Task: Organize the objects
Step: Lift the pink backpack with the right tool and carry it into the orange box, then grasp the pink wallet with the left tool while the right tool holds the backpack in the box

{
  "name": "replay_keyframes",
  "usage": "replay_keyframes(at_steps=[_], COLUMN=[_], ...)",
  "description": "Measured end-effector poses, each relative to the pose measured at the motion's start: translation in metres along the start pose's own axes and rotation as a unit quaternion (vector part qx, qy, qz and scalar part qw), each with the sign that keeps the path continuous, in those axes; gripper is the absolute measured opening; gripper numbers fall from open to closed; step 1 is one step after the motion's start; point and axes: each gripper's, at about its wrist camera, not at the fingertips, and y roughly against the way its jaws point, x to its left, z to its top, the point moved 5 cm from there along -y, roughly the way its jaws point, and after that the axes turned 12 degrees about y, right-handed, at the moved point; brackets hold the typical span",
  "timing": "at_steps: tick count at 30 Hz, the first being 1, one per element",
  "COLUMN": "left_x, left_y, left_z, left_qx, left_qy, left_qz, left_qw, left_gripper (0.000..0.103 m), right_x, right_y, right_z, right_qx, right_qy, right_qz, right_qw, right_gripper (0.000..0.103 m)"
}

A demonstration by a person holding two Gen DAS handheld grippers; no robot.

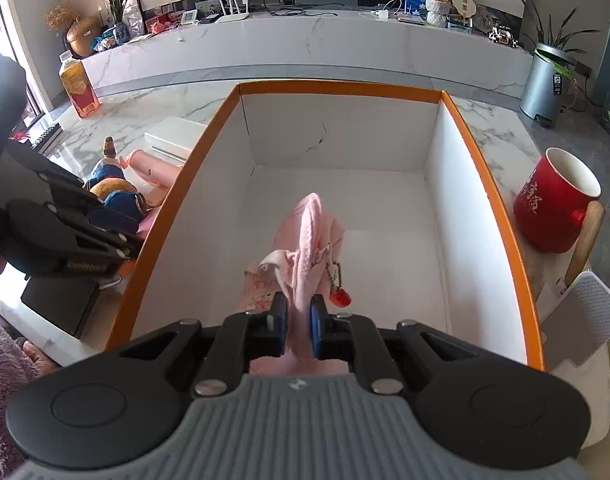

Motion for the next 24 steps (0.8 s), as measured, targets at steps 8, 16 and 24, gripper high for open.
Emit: replay_keyframes(at_steps=[8, 16, 24], left_x=[-0.001, -0.018, -0.009], left_y=[0.009, -0.033, -0.057], left_z=[-0.003, -0.026, -0.035], left_qx=[-0.01, 0.009, 0.039], left_qy=[0.0, -0.043, -0.024], left_qz=[0.009, 0.069, 0.107], left_qw=[0.9999, 0.9966, 0.9932], left_gripper=[0.052, 0.08, 0.102], right_x=[0.005, -0.002, -0.005], right_y=[0.002, 0.001, -0.005], right_z=[0.001, -0.002, -0.005], right_qx=[-0.005, 0.002, 0.006], right_qy=[-0.005, -0.017, -0.026], right_qz=[0.006, 0.003, 0.007], right_qw=[1.0, 1.0, 1.0], right_gripper=[0.012, 0.014, 0.015])
